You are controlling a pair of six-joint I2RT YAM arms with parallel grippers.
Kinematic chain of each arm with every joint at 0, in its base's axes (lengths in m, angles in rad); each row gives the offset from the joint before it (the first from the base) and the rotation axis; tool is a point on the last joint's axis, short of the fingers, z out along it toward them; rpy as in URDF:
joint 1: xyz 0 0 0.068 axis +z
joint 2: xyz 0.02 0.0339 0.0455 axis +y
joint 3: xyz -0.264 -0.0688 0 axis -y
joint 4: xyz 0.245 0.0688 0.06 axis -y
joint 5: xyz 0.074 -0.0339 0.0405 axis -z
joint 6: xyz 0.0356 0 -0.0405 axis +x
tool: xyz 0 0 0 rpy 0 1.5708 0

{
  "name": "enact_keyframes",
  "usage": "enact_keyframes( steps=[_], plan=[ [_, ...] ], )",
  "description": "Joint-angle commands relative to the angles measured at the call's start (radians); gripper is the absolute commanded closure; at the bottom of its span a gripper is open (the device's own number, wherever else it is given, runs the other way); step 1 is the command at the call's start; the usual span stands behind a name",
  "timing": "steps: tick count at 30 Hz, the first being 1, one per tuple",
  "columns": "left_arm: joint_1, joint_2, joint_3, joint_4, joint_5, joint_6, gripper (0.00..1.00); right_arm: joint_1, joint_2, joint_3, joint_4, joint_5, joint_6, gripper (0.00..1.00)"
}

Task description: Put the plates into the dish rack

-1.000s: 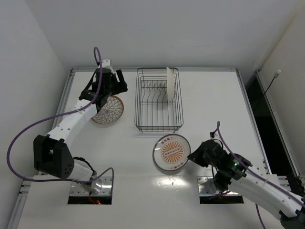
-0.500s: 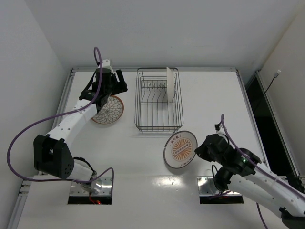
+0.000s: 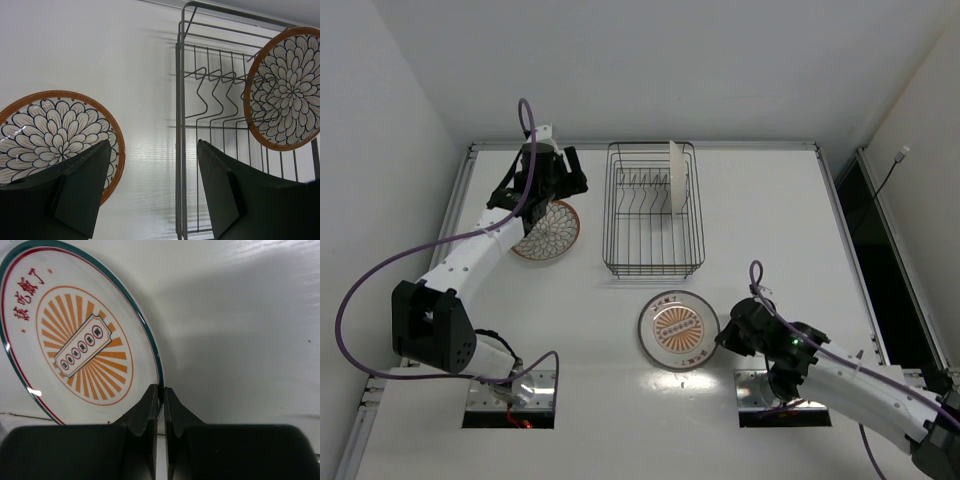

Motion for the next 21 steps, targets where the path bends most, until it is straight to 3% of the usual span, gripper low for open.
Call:
enact_keyframes(
  steps=[1, 2, 5, 7, 8, 9, 11, 21],
  plan=[
    [-0.002, -0.001, 0.002, 0.036, 0.001, 0.010, 0.33, 0.008, 0.006, -0.047, 0.110, -0.040, 0.039, 0.97],
    [-0.002, -0.001, 0.002, 0.036, 0.001, 0.010, 0.33, 0.008, 0.006, -0.073, 0.122, -0.040, 0.048, 0.92],
    [-0.002, -0.001, 0.002, 0.036, 0.001, 0.010, 0.33, 0.008, 0.006, -0.125, 0.171, -0.061, 0.077, 0.86],
    [-0.002, -0.001, 0.002, 0.036, 0.001, 0.010, 0.33, 0.008, -0.022, -0.160, 0.205, -0.072, 0.111, 0.72],
    [-0.002, -0.001, 0.002, 0.036, 0.001, 0.010, 0.33, 0.008, -0.031, -0.170, 0.205, -0.072, 0.111, 0.72],
    [-0.002, -0.001, 0.002, 0.036, 0.001, 0.010, 0.33, 0.008, -0.042, -0.179, 0.205, -0.072, 0.120, 0.64],
    [-0.002, -0.001, 0.002, 0.036, 0.001, 0.010, 0.33, 0.008, -0.074, -0.203, 0.214, -0.072, 0.132, 0.58],
    [-0.002, -0.001, 0.002, 0.036, 0.001, 0.010, 0.33, -0.001, -0.126, -0.329, 0.355, -0.120, 0.189, 0.56]
  ],
)
